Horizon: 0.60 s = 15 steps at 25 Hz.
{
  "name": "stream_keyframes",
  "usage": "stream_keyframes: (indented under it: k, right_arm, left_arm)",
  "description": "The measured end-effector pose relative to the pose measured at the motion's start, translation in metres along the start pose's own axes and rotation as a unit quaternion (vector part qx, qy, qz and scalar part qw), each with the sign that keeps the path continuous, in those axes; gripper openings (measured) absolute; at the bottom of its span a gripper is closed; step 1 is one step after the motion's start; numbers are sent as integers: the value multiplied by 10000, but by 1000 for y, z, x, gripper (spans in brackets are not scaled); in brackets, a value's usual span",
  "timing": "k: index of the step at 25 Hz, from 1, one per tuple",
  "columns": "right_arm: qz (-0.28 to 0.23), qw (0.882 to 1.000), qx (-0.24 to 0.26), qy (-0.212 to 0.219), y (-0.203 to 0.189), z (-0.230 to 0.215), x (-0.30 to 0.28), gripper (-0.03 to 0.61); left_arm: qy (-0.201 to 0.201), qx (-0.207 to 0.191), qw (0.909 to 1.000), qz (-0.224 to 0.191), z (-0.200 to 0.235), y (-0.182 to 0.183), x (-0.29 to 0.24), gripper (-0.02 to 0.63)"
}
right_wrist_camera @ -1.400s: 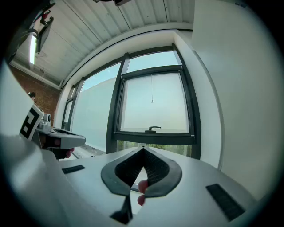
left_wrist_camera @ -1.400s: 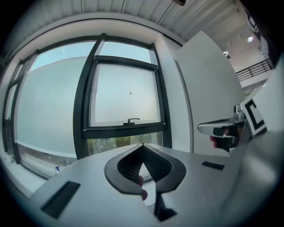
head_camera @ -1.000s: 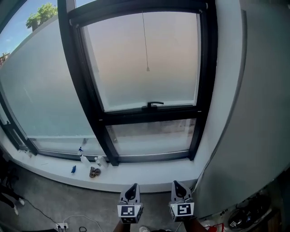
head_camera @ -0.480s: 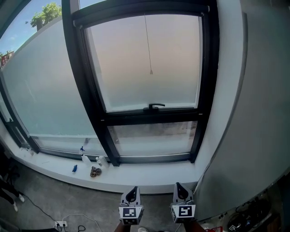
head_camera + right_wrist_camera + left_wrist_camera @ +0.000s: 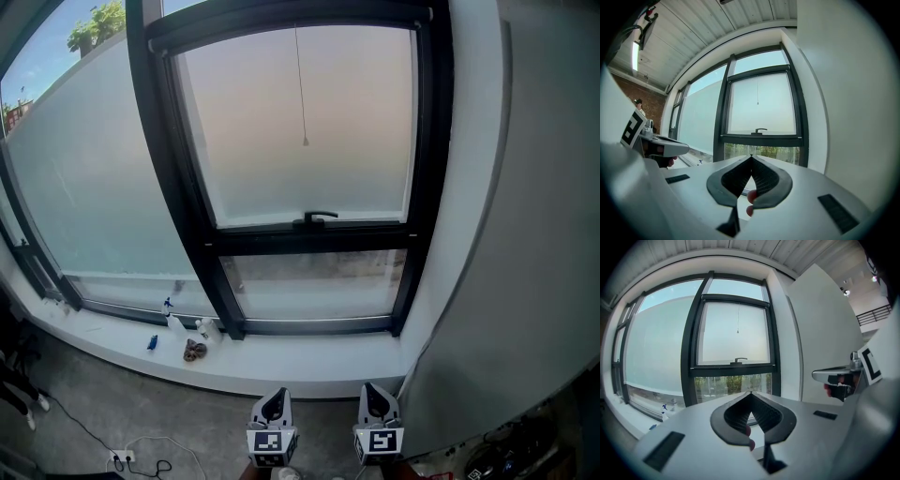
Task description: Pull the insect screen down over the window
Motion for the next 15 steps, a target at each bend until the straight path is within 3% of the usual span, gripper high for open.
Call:
stream_keyframes:
  k: [6,15]
  right_arm:
    - [61,10000,-43,23,-7,1,-10,3]
    - [-14,9999,151,-20,0,-12,-73,3]
  left_arm:
    - [-167,32,9998,-141,-12,4,-14,2]
    - [-15,86,9999,-101,32,6,-63,2]
Point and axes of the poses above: the fingertips, and each gripper's own axes: x backward along the fingers, z to its left, y out of its top, the point moved 7 cm from there along x, backward along the fingers, and after that the axes turned 9 degrees about y, right-handed, at the moved point
